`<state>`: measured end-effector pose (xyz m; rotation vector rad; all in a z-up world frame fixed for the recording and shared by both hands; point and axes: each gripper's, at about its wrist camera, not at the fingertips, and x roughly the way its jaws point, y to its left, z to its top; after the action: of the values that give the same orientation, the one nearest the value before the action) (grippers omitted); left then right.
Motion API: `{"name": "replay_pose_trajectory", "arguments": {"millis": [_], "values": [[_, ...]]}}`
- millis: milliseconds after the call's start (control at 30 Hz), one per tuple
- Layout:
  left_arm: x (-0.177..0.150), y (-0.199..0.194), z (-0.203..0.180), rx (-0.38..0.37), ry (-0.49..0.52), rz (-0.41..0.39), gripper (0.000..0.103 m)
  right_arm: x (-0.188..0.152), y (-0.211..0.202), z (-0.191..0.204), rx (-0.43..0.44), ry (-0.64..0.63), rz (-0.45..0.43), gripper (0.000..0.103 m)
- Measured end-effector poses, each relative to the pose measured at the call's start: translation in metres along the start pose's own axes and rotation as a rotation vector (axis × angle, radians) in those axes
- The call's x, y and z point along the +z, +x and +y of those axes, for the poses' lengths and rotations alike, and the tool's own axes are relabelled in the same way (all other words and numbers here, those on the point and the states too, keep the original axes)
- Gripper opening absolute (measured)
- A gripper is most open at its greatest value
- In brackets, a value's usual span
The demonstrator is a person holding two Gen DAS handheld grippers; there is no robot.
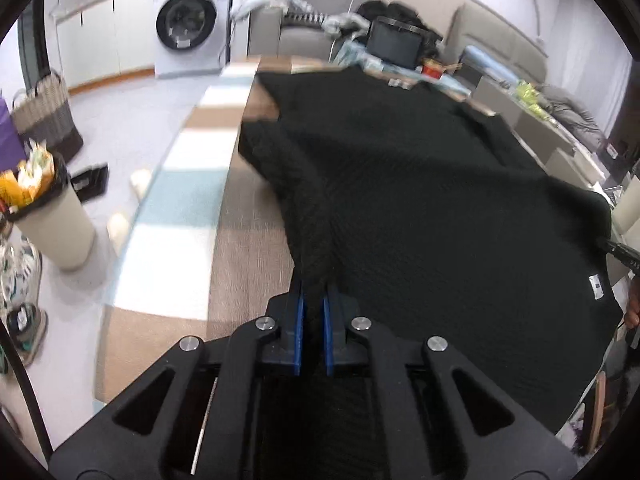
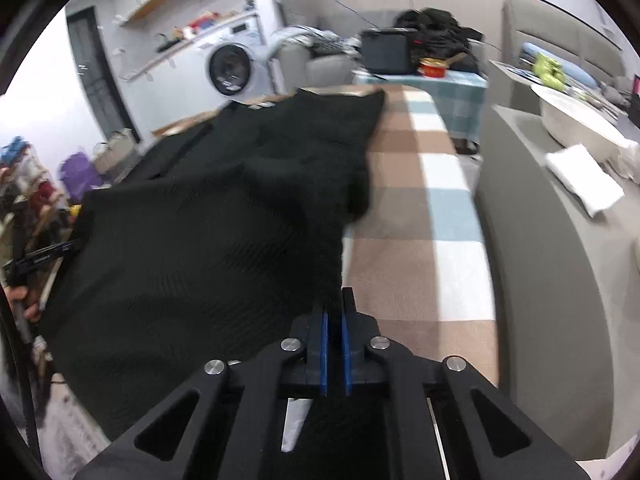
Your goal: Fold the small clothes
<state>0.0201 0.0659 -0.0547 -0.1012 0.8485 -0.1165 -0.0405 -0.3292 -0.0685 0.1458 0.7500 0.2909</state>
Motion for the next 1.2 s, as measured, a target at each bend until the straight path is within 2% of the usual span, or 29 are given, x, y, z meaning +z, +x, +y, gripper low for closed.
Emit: {"name": "replay_pose_trajectory", "arguments": {"millis": [167, 333, 467, 600, 700, 833, 967, 1000, 1033, 1067, 1100, 1133, 1200], "values": [[0.008, -0.042, -0.006, -0.039, 0.011, -0.116, 0.005, 0.002, -0.033, 0.010, 0.012, -0.042, -0.061, 0.005], [0.024, -0.069, -0.010, -0.056, 0.011, -0.201, 0.005, 0.012, -0.072, 0.010, 0.116, 0.007, -0.235, 0.005], [0.046, -0.066, 0.000, -0.052, -0.031, -0.221, 0.005, 0.030, -0.075, 0.006, 0.075, 0.085, -0.316, 0.005], [0.068, -0.056, 0.015, -0.041, -0.083, -0.233, 0.005, 0.048, -0.059, -0.012, 0.039, 0.233, -0.343, 0.005], [0.087, -0.032, 0.022, -0.037, -0.101, -0.216, 0.005, 0.064, -0.036, -0.024, -0.005, 0.299, -0.325, 0.005], [0.098, 0.012, 0.020, 0.004, -0.080, -0.148, 0.005, 0.082, 0.007, -0.030, -0.034, 0.322, -0.228, 0.005], [0.093, 0.048, 0.022, 0.030, -0.087, -0.053, 0.007, 0.084, 0.040, -0.035, -0.119, 0.282, -0.092, 0.011], [0.091, 0.054, 0.023, 0.040, -0.089, -0.042, 0.013, 0.080, 0.043, -0.039, -0.130, 0.286, -0.078, 0.013], [0.090, 0.059, 0.025, 0.052, -0.090, -0.030, 0.019, 0.077, 0.047, -0.044, -0.132, 0.298, -0.064, 0.022], [0.089, 0.063, 0.026, 0.059, -0.092, -0.022, 0.035, 0.075, 0.051, -0.049, -0.116, 0.317, -0.053, 0.034], [0.089, 0.069, 0.028, 0.060, -0.101, -0.018, 0.051, 0.072, 0.054, -0.052, -0.100, 0.332, -0.044, 0.041], [0.089, 0.073, 0.031, 0.059, -0.114, -0.022, 0.055, 0.071, 0.060, -0.055, -0.091, 0.345, -0.029, 0.046], [0.093, 0.083, 0.033, 0.054, -0.134, -0.008, 0.056, 0.072, 0.072, -0.054, -0.082, 0.360, 0.006, 0.046]]}}
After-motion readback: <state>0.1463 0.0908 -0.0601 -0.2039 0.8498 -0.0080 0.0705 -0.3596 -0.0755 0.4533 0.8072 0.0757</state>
